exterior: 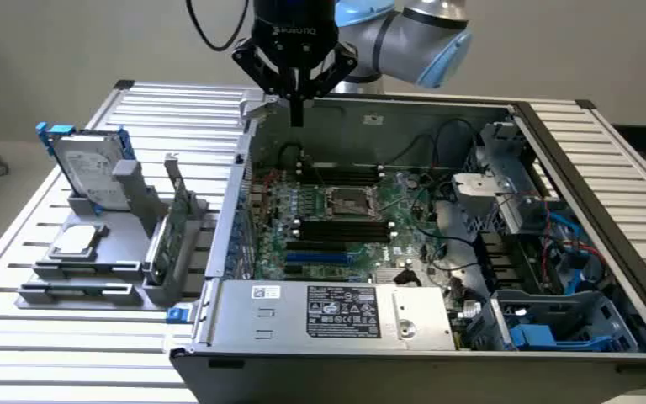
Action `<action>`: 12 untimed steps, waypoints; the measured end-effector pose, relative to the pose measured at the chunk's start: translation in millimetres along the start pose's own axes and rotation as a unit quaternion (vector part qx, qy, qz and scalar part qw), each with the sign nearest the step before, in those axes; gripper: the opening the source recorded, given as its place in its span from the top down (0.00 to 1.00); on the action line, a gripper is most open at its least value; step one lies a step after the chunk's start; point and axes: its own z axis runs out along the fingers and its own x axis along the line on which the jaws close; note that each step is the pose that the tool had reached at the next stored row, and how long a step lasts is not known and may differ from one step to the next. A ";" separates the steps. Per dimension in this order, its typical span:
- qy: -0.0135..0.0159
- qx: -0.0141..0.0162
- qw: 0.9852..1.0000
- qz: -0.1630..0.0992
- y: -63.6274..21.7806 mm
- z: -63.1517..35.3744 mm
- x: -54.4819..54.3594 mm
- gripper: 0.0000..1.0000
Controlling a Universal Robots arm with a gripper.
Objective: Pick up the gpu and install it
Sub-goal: 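Reach for the gpu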
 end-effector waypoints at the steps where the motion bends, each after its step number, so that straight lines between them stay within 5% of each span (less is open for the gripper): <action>1: 0.000 0.000 1.000 0.000 0.0 0.0 0.0 0.89; 12: 0.000 0.000 1.000 0.000 -0.3 -0.2 2.6 0.89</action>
